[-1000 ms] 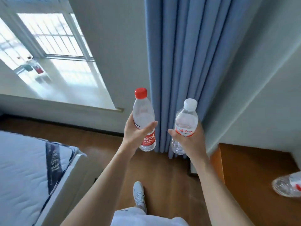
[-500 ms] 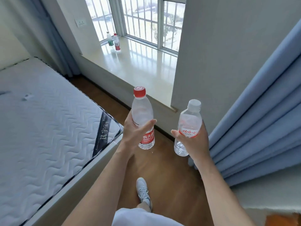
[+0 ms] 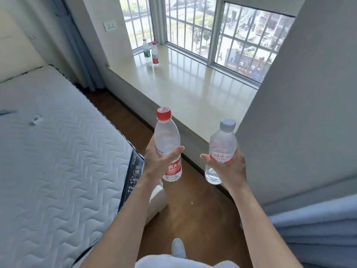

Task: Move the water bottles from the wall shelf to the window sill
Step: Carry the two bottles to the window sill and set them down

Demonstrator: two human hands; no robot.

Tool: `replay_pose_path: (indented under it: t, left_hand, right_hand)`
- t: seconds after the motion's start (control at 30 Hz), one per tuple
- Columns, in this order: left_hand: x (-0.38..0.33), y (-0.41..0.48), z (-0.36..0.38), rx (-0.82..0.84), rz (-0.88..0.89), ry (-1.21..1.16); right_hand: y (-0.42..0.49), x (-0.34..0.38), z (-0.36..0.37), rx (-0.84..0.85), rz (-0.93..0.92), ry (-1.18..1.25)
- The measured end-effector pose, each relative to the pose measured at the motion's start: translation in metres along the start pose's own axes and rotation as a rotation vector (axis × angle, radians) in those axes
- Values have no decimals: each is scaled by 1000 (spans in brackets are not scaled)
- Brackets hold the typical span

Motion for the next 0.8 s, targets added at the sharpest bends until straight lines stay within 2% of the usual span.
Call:
replay_pose_path:
  t: [0.47, 0.8]
  left_hand:
    - [-5, 136, -45, -152, -7, 0]
    - [-27, 284, -44, -319, -64, -21]
  right_hand:
    - [126, 2, 110, 179, -2, 87]
    - [290, -9, 189, 331, -33, 171]
Point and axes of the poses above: each hand's wrist, its own y-axis towards the middle knuckle, its own z-axis out of the palm, x = y × z, the point moved 7 cm from there along y, towards the middle knuckle, and after that the axes turned 11 degrees about -z, right-handed, at the moved point
